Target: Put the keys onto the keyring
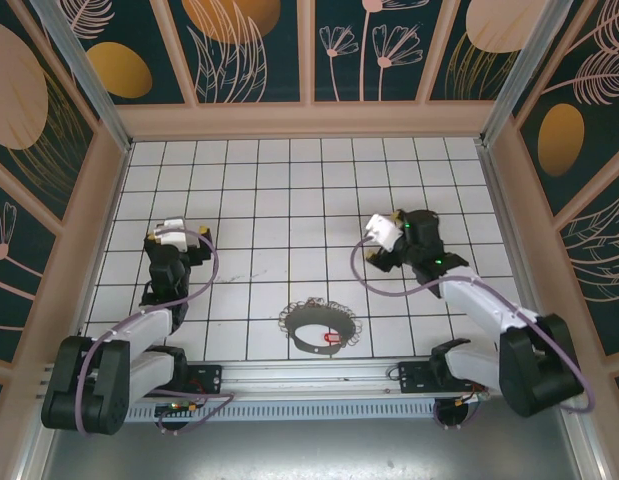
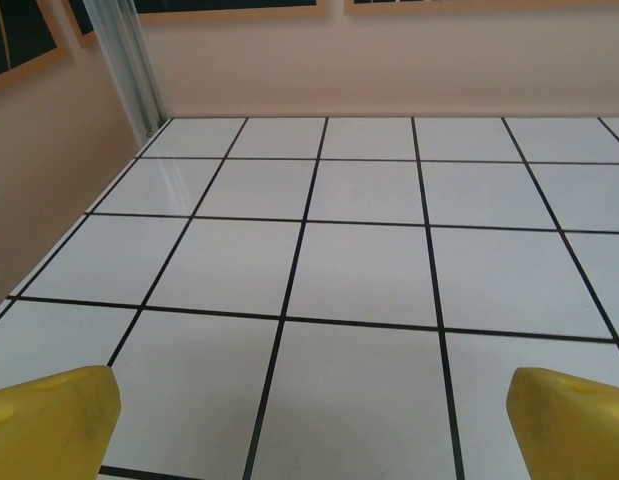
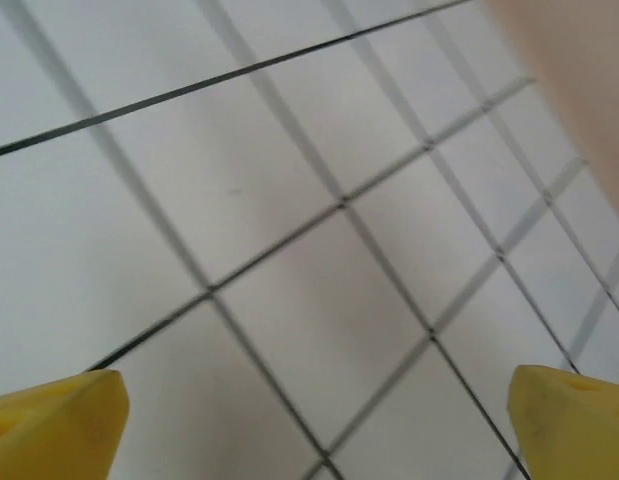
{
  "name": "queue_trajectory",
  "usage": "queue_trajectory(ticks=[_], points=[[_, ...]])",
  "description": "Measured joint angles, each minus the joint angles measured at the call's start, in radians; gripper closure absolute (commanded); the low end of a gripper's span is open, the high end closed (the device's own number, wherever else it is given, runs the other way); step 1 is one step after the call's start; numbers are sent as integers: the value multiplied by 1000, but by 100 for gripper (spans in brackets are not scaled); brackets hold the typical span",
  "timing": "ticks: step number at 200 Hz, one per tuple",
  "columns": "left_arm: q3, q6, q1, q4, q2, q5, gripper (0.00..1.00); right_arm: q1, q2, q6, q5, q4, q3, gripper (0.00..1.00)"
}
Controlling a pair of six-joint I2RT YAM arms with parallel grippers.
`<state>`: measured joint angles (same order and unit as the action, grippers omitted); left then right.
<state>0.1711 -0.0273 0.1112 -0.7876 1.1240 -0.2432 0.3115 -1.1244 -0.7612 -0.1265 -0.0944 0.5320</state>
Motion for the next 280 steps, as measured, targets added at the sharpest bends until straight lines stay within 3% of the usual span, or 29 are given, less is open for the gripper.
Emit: queue_trajectory(ticks=[31,62,105,133,156,192,280], points=[[-34,5,0,-130,56,19,1,-164,103,337,-40,-362,-218,1],[-39,11,0,-298,146,33,1,-311,42,591,-1,-669,-432,1],[-24,22,-8,-463,330,13,1,-406,-166,718,2,-927,-420,1],[2,8,-40,-501,404,13,1,-385,-362,754,38,-1114,-369,1],[40,-7,-66,-494,406,27,1,-331,-417,754,104,-1122,-355,1],[58,-22,-74,-486,406,38,1,-330,-417,768,160,-1133,-330,1],[58,-26,-74,-485,406,45,1,-330,-417,771,167,-1129,-316,1]])
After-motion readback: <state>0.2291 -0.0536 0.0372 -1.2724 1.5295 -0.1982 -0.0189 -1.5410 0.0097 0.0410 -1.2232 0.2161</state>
